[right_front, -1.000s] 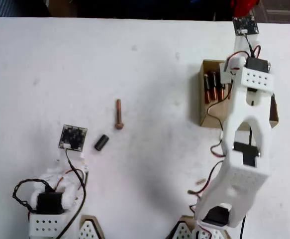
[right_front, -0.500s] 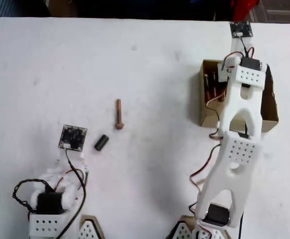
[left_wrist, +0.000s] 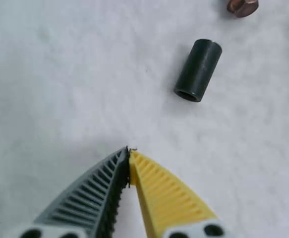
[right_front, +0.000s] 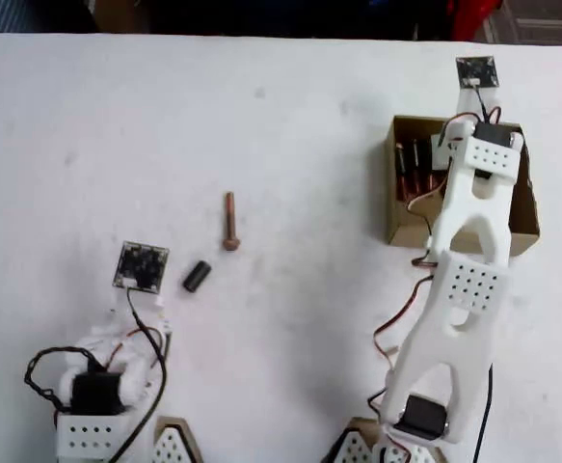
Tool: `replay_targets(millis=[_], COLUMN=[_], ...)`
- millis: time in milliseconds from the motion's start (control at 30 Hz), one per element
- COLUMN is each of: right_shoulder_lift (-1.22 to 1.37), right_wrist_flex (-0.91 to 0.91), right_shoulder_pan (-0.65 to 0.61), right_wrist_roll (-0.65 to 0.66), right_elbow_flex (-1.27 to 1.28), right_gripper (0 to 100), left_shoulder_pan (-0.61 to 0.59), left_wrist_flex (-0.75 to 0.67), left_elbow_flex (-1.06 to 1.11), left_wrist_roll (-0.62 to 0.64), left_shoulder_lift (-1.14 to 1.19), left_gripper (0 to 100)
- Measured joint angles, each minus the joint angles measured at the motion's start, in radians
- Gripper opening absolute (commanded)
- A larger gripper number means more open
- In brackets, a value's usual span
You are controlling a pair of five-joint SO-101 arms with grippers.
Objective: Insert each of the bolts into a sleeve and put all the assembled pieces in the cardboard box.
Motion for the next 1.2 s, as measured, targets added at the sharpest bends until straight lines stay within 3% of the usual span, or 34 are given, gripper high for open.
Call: replay_targets(millis=[300, 633, 1200], right_shoulder_lift=[0.002, 0.002, -0.054], right_wrist_flex=[0.100, 0.175, 0.592], right_shoulder_pan=[0.003, 0.002, -0.086], right_wrist_roll=[0.000, 0.000, -0.002], right_elbow_flex=[-0.008, -0.069, -0.474], right_gripper=[17.3, 17.3, 16.5], left_shoulder_pan=[0.000, 0.000, 0.000], left_wrist_flex=[0.000, 0.000, 0.000], left_elbow_flex=[0.000, 0.000, 0.000], left_wrist_roll=[0.000, 0.000, 0.000], left_shoulder_lift=[0.000, 0.000, 0.000], left_gripper=[2, 2, 2])
